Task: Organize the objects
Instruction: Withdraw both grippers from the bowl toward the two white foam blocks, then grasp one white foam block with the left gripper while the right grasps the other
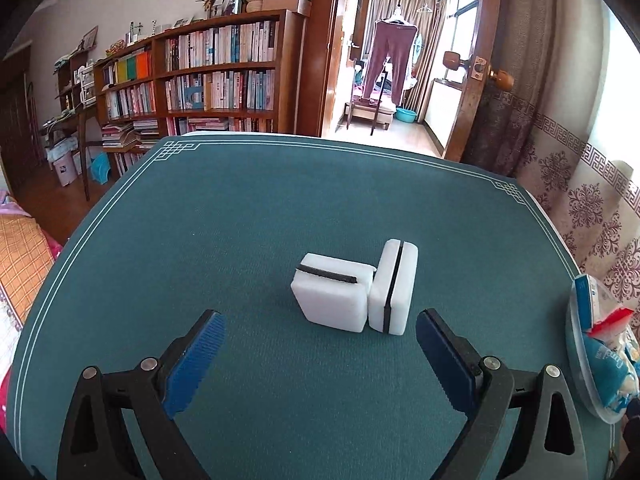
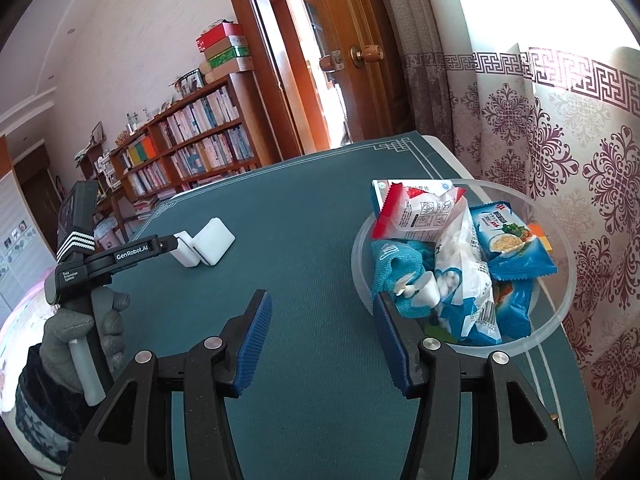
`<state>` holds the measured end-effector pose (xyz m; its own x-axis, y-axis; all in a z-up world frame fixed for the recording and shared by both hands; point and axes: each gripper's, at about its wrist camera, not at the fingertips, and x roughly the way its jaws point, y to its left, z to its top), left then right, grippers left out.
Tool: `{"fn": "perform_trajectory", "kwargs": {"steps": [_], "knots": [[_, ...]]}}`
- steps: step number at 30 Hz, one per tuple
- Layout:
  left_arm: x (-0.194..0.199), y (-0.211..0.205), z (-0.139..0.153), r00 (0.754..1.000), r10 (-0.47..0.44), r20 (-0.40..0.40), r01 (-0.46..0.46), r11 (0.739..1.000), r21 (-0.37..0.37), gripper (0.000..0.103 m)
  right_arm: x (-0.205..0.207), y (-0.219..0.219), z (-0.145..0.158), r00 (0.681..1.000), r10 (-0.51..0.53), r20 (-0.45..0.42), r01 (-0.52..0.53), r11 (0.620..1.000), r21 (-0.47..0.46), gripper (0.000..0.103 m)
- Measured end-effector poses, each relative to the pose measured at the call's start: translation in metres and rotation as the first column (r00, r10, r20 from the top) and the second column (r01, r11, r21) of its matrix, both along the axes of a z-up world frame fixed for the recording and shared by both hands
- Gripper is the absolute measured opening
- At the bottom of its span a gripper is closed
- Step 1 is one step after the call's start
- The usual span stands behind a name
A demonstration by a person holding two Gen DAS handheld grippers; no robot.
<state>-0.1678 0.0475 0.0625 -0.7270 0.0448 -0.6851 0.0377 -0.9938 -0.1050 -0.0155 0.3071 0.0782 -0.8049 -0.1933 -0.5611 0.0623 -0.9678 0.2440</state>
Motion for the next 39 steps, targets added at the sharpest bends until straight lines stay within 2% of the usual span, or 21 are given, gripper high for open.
{"fn": "perform_trajectory", "kwargs": {"steps": [9, 13, 18, 20, 28, 31, 35, 39], "knots": [[-0.021, -0.008, -0.01, 1.0, 0.007, 0.012, -0.007, 1.0, 0.015, 0.098, -0.015, -0.026, -0.014, 0.997, 0.057, 0.045, -0.058, 0.998, 0.002, 0.055], [-0.028, -0.009, -0.015, 0.999, -0.037, 0.037, 0.035, 0.998, 0.055, 0.076, -0.021, -0.035, -0.018, 0.995, 0.076, 0.062, -0.076, 0.997, 0.001, 0.055], [-0.029, -0.015, -0.015, 0.997, -0.075, 0.02, 0.072, 0.991, 0.113, 0.064, -0.029, -0.048, -0.024, 0.99, 0.109, 0.087, -0.109, 0.994, -0.004, 0.055], [-0.027, -0.017, -0.015, 0.995, -0.094, 0.018, 0.091, 0.987, 0.134, 0.049, -0.034, -0.054, -0.027, 0.987, 0.122, 0.1, -0.122, 0.992, -0.008, 0.055], [-0.017, -0.028, -0.002, 0.996, -0.092, -0.015, 0.094, 0.98, 0.175, 0.047, -0.064, -0.073, -0.036, 0.969, 0.194, 0.156, -0.189, 0.981, -0.052, 0.055], [-0.013, -0.034, 0.004, 0.995, -0.095, -0.031, 0.099, 0.976, 0.194, 0.047, -0.08, -0.082, -0.039, 0.957, 0.231, 0.174, -0.216, 0.971, -0.101, 0.055], [-0.008, -0.038, 0.009, 0.992, -0.114, -0.044, 0.121, 0.965, 0.231, 0.047, -0.099, -0.09, -0.039, 0.936, 0.31, 0.169, -0.269, 0.935, -0.23, 0.055], [-0.002, -0.03, 0.011, 0.986, -0.161, -0.052, 0.169, 0.954, 0.248, 0.047, -0.113, -0.082, -0.043, 0.932, 0.322, 0.164, -0.238, 0.889, -0.391, 0.064]]}}
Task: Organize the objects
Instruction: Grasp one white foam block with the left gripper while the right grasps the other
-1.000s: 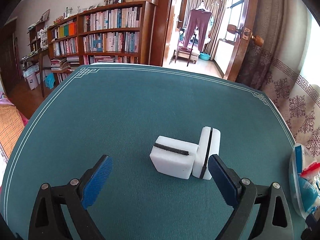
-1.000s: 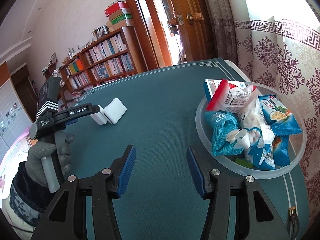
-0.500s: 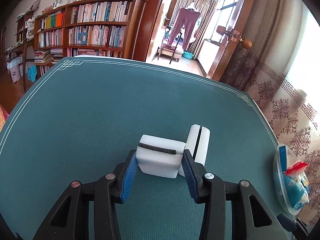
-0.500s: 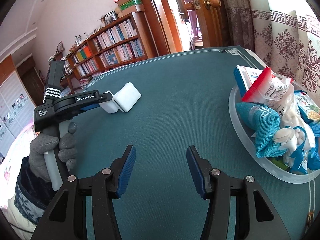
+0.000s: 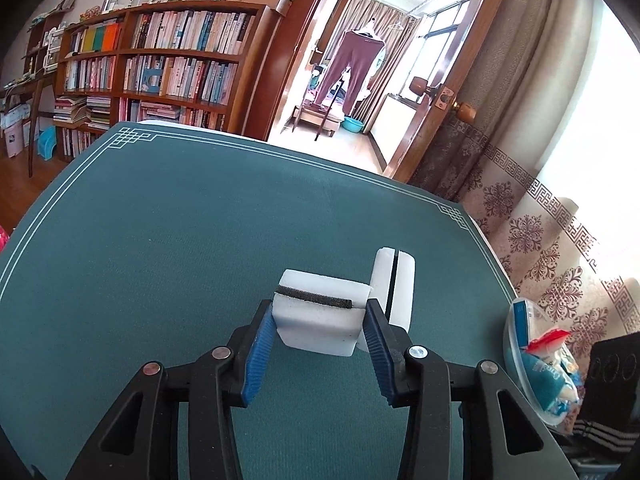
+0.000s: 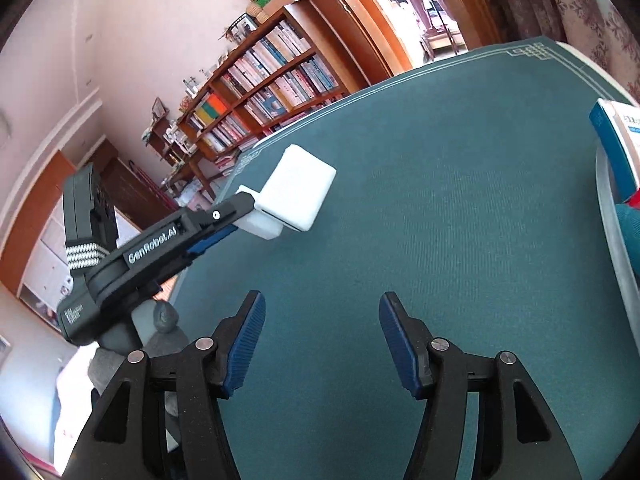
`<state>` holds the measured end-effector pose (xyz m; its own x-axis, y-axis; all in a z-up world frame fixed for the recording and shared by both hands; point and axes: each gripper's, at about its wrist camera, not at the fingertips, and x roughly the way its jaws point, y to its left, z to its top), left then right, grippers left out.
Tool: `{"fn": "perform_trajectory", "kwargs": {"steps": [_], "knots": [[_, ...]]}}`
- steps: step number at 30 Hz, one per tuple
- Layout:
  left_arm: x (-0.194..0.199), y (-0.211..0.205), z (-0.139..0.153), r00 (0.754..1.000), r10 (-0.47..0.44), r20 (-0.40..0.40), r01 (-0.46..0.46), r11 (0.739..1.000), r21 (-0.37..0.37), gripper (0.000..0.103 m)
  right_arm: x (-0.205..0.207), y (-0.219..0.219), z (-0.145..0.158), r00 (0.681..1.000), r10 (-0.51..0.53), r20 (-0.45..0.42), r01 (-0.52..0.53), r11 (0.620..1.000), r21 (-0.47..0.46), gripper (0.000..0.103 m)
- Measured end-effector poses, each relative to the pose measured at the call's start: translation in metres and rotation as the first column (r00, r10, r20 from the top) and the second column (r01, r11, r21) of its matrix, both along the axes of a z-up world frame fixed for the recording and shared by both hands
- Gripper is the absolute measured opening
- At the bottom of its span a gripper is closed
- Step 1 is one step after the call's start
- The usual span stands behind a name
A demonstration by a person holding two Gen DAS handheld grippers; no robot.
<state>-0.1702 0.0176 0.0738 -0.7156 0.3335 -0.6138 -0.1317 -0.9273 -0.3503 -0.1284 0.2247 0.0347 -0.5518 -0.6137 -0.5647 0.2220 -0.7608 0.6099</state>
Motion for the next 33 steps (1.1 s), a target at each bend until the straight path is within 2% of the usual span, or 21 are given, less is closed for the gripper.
{"fn": "perform_trajectory", "kwargs": {"steps": [6, 10, 18, 19, 23, 25, 33], "knots": [[0.008, 0.021, 0.0, 0.996, -0.091, 0.004, 0.09, 0.996, 0.012, 0.047, -0.023, 0.024, -0.008, 0.996, -0.066, 0.064, 0.077, 0.979, -0.188, 0.07], [0.016, 0.035, 0.001, 0.99, -0.141, -0.002, 0.142, 0.99, 0.011, 0.047, -0.036, 0.036, -0.014, 0.988, -0.111, 0.104, 0.134, 0.96, -0.244, 0.07], [0.02, 0.053, -0.001, 0.981, -0.194, 0.002, 0.194, 0.981, -0.006, 0.047, -0.045, 0.038, -0.019, 0.984, -0.138, 0.115, 0.16, 0.965, -0.208, 0.071], [0.02, 0.052, -0.001, 0.981, -0.194, 0.005, 0.194, 0.981, -0.005, 0.047, -0.046, 0.038, -0.019, 0.984, -0.141, 0.113, 0.161, 0.967, -0.198, 0.067], [0.016, 0.05, -0.005, 0.983, -0.18, 0.021, 0.18, 0.984, -0.004, 0.047, -0.048, 0.036, -0.017, 0.984, -0.15, 0.099, 0.163, 0.976, -0.146, 0.041], [0.016, 0.047, -0.006, 0.985, -0.173, 0.024, 0.173, 0.985, -0.001, 0.047, -0.048, 0.036, -0.016, 0.984, -0.154, 0.091, 0.165, 0.977, -0.132, 0.035], [0.014, 0.041, -0.008, 0.99, -0.139, 0.027, 0.14, 0.99, -0.01, 0.047, -0.047, 0.033, -0.019, 0.975, -0.202, 0.087, 0.206, 0.978, -0.029, 0.035]]}}
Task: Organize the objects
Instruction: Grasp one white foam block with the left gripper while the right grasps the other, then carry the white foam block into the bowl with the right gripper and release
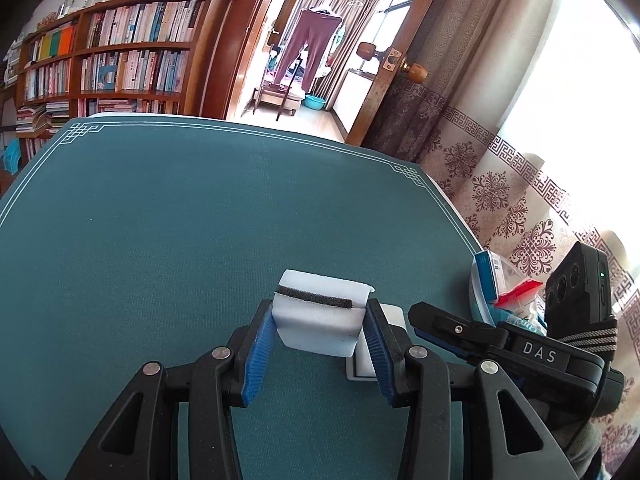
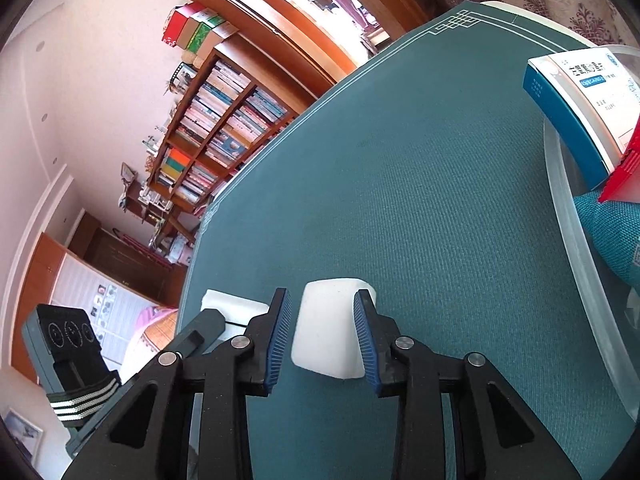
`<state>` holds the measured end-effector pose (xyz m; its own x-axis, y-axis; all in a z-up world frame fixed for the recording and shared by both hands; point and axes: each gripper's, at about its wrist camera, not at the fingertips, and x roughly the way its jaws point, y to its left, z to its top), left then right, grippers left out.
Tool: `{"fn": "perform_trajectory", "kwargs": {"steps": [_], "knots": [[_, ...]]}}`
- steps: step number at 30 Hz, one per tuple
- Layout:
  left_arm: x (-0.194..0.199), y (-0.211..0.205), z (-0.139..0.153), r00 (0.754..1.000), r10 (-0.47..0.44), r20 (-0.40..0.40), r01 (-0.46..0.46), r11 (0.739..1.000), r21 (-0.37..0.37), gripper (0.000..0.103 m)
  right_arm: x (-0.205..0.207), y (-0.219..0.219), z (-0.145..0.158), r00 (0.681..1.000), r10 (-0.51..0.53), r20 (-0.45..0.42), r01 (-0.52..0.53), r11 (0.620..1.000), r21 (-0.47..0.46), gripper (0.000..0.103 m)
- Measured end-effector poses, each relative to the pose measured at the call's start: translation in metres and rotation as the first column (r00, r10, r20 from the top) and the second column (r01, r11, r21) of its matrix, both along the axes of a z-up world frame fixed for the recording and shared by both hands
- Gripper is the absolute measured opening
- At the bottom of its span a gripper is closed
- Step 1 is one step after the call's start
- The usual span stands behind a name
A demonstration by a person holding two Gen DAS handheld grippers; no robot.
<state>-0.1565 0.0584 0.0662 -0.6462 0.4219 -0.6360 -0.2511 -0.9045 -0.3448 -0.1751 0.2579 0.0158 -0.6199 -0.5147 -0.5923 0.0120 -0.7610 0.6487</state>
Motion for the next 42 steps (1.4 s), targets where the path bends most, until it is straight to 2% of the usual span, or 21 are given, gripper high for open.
{"fn": "perform_trajectory", "kwargs": {"steps": [3, 5, 7, 12, 16, 18, 20, 22, 31, 42], "knots": [[-0.001, -0.005, 0.0, 1.0, 0.028, -0.002, -0.028, 1.0, -0.012, 0.047, 0.003, -0.007, 0.002, 1.0, -0.004, -0.013, 0.005, 0.996, 0.09, 0.038], [-0.002, -0.008, -0.001, 0.999, 0.046, -0.002, -0.046, 0.999, -0.021, 0.047, 0.008, -0.016, 0.007, 0.999, 0.0, -0.048, 0.008, 0.985, 0.172, 0.058], [-0.003, -0.011, -0.001, 0.998, 0.064, -0.001, -0.064, 0.998, -0.029, 0.047, 0.014, -0.028, 0.013, 0.996, 0.018, -0.082, 0.002, 0.971, 0.24, 0.069], [-0.004, -0.016, -0.002, 0.994, 0.106, -0.01, -0.107, 0.992, -0.062, 0.047, 0.017, -0.069, 0.018, 0.988, 0.093, -0.12, -0.031, 0.899, 0.438, 0.069], [-0.006, -0.021, -0.004, 0.991, 0.13, -0.01, -0.13, 0.989, -0.072, 0.047, 0.017, -0.086, 0.008, 0.989, 0.113, -0.1, -0.046, 0.857, 0.513, 0.069], [-0.006, -0.022, -0.004, 0.991, 0.136, -0.009, -0.137, 0.988, -0.074, 0.047, 0.022, -0.081, 0.0, 0.991, 0.103, -0.089, -0.041, 0.85, 0.525, 0.068], [-0.006, -0.023, -0.005, 0.99, 0.138, -0.01, -0.139, 0.988, -0.075, 0.047, 0.024, -0.079, -0.002, 0.991, 0.108, -0.085, -0.047, 0.851, 0.523, 0.056], [-0.006, -0.022, -0.005, 0.99, 0.138, -0.01, -0.138, 0.987, -0.077, 0.047, 0.028, -0.081, 0.0, 0.989, 0.115, -0.097, -0.046, 0.846, 0.531, 0.052], [-0.003, -0.016, -0.004, 0.993, 0.12, -0.018, -0.121, 0.989, -0.084, 0.047, 0.054, -0.074, 0.023, 0.979, 0.127, -0.161, -0.024, 0.85, 0.527, 0.051], [0.001, -0.001, -0.003, 0.996, 0.079, -0.03, -0.081, 0.991, -0.106, 0.047, 0.096, -0.029, 0.061, 0.971, 0.059, -0.231, 0.069, 0.86, 0.506, 0.051]]}}
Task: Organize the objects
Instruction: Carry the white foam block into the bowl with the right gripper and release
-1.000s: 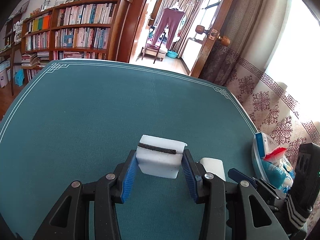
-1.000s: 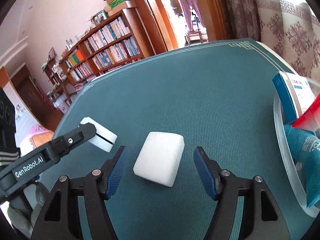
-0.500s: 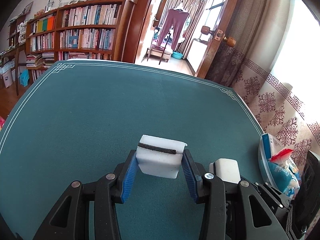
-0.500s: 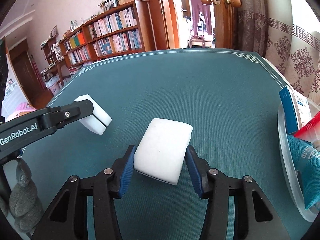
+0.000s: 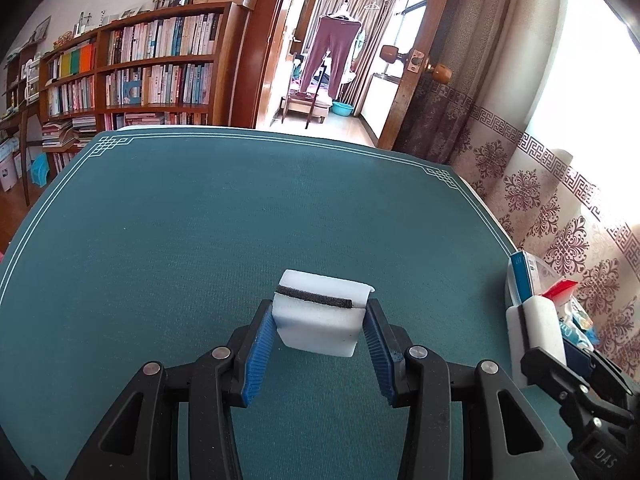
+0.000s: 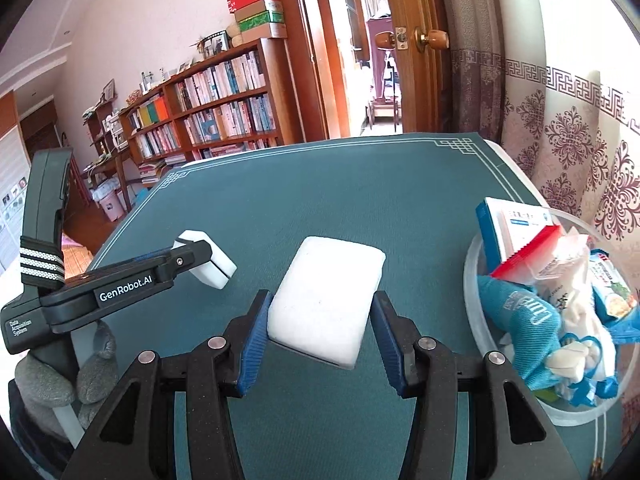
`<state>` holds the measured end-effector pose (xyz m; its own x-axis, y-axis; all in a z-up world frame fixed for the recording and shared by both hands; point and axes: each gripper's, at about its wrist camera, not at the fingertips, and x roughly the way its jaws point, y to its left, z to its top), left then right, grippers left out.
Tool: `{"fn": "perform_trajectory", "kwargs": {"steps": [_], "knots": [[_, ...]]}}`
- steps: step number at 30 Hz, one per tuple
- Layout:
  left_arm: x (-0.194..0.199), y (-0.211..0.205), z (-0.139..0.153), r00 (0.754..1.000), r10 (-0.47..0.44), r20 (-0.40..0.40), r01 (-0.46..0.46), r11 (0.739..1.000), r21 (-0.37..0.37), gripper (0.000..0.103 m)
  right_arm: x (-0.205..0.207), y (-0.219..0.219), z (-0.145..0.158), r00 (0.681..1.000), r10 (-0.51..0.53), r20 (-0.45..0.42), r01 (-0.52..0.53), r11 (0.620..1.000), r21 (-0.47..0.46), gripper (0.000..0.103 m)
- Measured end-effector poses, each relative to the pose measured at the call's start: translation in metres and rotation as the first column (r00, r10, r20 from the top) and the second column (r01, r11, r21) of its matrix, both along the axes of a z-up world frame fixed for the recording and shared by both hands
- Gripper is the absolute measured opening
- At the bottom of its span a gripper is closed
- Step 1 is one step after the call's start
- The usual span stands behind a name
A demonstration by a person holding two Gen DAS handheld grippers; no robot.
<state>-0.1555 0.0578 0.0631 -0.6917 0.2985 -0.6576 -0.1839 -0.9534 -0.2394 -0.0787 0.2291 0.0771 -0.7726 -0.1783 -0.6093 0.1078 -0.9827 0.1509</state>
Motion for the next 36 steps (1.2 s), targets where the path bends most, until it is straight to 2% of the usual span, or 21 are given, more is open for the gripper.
{"fn": "perform_trajectory", "kwargs": {"steps": [9, 21, 30, 36], "knots": [[0.005, 0.011, 0.0, 0.999, -0.034, -0.008, 0.034, 0.999, -0.022, 0.047, 0.028, 0.059, 0.016, 0.993, -0.117, -0.027, 0.117, 0.993, -0.013, 0.051], [0.018, 0.036, 0.002, 0.995, -0.1, -0.022, 0.098, 0.993, -0.067, 0.047, 0.054, 0.14, 0.019, 0.956, -0.292, -0.018, 0.292, 0.956, -0.012, 0.051], [0.034, 0.055, 0.007, 0.989, -0.145, -0.017, 0.143, 0.987, -0.073, 0.047, 0.032, 0.171, 0.012, 0.943, -0.332, -0.001, 0.332, 0.943, 0.034, 0.051], [0.044, 0.067, 0.012, 0.985, -0.174, -0.018, 0.172, 0.982, -0.077, 0.047, 0.006, 0.181, 0.002, 0.955, -0.296, 0.018, 0.294, 0.953, 0.076, 0.051]]}}
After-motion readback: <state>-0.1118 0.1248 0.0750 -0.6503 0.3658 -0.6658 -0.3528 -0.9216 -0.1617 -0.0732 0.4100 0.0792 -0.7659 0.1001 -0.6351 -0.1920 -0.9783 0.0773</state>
